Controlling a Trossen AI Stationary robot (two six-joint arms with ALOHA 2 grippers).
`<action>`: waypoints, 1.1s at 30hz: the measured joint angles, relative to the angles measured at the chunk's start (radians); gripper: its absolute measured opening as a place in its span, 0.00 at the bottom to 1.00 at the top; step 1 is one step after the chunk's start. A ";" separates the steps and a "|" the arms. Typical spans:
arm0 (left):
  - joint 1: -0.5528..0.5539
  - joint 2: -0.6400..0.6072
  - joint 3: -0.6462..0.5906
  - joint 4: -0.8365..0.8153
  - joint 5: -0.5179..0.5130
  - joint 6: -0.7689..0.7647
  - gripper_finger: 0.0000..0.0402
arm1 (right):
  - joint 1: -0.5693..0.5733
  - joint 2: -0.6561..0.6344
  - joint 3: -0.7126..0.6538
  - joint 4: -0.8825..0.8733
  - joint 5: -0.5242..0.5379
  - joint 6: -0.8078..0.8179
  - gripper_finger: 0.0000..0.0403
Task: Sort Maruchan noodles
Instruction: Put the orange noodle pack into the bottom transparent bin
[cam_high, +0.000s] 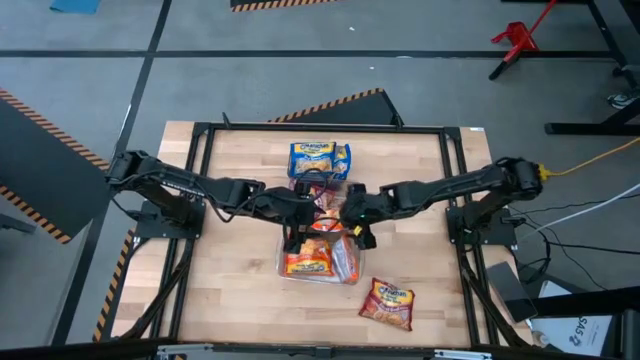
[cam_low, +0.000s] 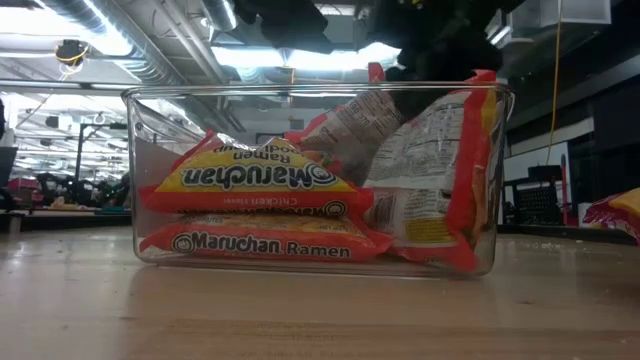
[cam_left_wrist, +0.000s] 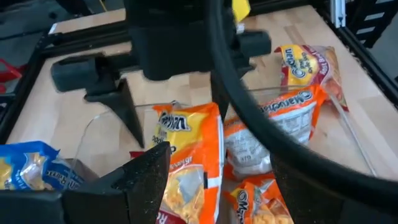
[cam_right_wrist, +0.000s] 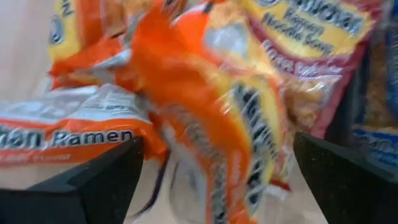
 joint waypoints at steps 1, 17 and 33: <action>0.000 0.000 0.000 0.002 0.000 0.000 0.67 | -0.001 0.004 0.000 0.016 0.009 -0.001 0.98; -0.001 0.000 0.000 0.001 0.002 0.000 0.67 | -0.001 -0.004 0.000 0.065 -0.043 -0.034 0.68; -0.001 0.000 0.000 0.000 -0.015 0.000 0.67 | -0.001 -0.004 0.000 0.122 -0.018 -0.101 0.58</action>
